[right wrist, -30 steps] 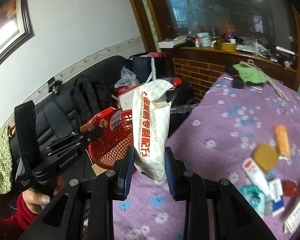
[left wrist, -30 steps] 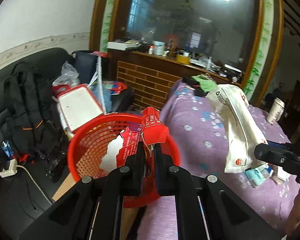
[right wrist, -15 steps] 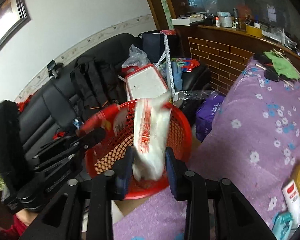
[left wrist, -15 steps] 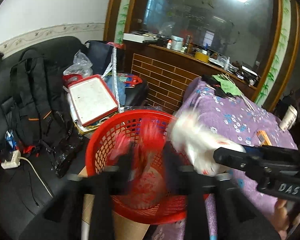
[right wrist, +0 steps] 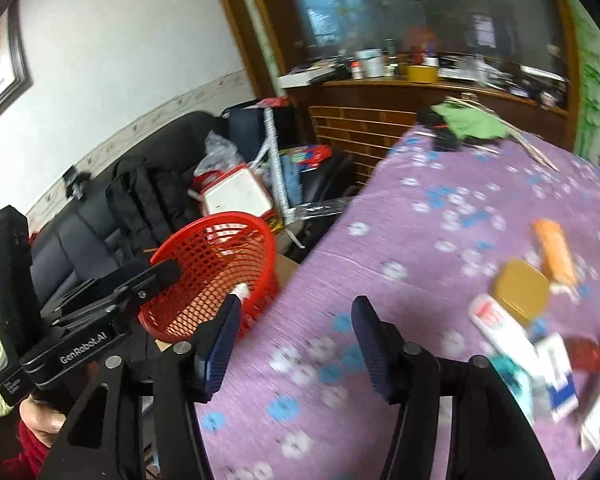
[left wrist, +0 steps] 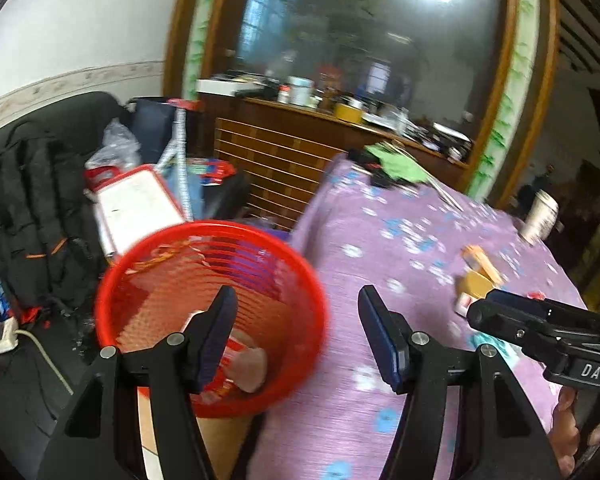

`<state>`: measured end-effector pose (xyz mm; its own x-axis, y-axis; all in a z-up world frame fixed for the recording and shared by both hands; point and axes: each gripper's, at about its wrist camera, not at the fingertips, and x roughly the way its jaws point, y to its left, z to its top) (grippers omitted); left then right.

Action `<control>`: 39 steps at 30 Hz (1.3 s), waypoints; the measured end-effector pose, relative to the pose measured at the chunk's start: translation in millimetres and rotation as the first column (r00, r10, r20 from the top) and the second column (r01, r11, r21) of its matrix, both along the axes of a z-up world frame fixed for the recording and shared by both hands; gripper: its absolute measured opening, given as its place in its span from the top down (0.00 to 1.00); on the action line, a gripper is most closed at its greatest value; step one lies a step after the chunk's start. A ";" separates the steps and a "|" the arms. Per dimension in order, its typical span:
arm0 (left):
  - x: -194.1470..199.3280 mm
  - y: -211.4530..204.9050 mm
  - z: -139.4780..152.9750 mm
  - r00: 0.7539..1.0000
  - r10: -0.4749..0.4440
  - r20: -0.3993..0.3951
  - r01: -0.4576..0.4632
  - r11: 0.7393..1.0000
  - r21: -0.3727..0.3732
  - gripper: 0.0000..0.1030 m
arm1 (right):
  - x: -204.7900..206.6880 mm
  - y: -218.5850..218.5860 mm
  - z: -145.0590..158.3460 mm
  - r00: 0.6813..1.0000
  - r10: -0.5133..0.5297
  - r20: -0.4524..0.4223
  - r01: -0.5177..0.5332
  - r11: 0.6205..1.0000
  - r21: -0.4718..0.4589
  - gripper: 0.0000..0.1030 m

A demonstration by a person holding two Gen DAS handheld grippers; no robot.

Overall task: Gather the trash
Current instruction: 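Move both open tools back over the table items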

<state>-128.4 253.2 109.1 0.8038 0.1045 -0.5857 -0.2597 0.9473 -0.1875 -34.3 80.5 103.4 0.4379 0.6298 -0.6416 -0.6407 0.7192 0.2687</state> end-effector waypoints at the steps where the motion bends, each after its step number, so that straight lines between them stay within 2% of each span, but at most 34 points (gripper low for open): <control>1: 2.9 -8.9 -0.6 1.000 -0.018 -0.005 0.018 1.000 0.002 0.40 | -1.8 -11.5 0.4 1.000 -0.016 -0.001 0.017 1.000 0.008 0.40; 8: 20.9 -77.7 -8.6 0.988 -0.149 -0.032 0.149 0.989 -0.010 0.40 | -14.8 -86.4 -5.2 0.990 -0.143 0.002 0.143 0.990 0.020 0.39; 15: 36.8 -150.6 -19.0 0.953 -0.294 -0.071 0.294 0.956 -0.007 0.40 | -20.1 -155.8 -16.7 0.961 -0.274 -0.043 0.276 0.960 0.049 0.39; 20: 37.8 -189.1 -22.5 0.930 -0.357 -0.089 0.360 0.933 0.013 0.40 | -20.0 -204.4 -18.9 0.930 -0.361 -0.070 0.366 0.927 0.078 0.39; 30: 46.8 -217.1 -33.7 0.908 -0.396 -0.137 0.402 0.915 0.022 0.40 | -21.9 -256.3 -21.4 0.883 -0.461 -0.085 0.468 0.879 0.096 0.39; 39: 55.4 -214.2 -39.5 0.915 -0.371 -0.157 0.378 0.926 0.018 0.40 | -2.3 -296.4 -39.5 0.832 -0.520 -0.193 0.544 0.832 0.103 0.39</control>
